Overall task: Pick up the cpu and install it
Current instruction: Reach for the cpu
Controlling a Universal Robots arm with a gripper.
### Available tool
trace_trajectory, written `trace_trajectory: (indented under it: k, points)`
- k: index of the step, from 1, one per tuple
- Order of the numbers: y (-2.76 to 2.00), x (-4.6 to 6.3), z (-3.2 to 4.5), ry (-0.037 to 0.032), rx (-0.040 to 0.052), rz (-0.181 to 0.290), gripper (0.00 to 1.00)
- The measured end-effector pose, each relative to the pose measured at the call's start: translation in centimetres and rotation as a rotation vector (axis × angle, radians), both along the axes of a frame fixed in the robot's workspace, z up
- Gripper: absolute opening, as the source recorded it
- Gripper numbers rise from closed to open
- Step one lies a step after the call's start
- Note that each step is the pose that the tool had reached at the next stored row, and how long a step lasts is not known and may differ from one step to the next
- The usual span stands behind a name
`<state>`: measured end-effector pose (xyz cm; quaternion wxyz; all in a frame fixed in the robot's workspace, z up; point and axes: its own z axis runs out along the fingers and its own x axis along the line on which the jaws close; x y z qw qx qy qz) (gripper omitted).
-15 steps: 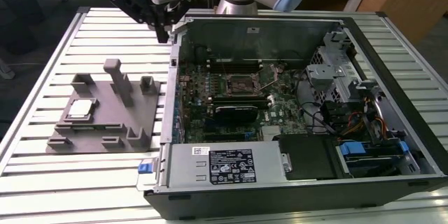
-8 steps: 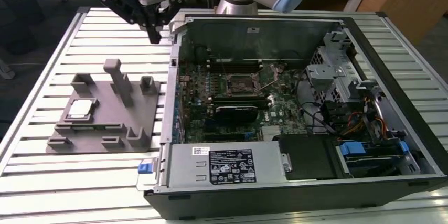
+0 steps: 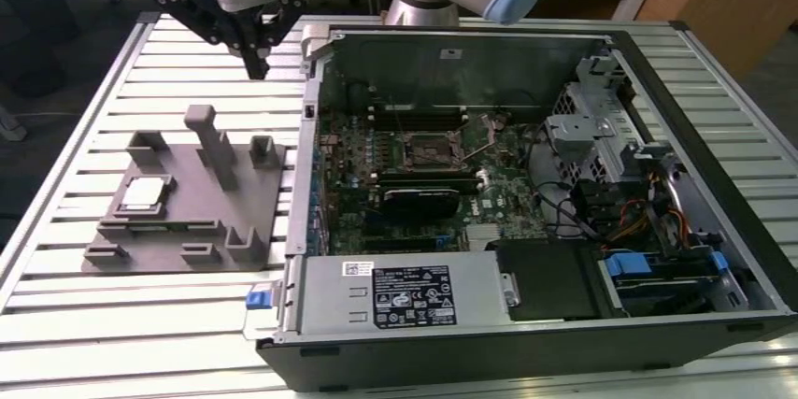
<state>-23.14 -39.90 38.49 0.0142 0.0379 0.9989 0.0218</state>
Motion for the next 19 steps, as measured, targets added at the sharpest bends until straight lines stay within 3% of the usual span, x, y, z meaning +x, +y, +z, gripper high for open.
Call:
trace_trajectory:
  k: [19]
  points:
    - [0.00,-3.8,-0.62,0.0000,0.0001,0.000,0.11]
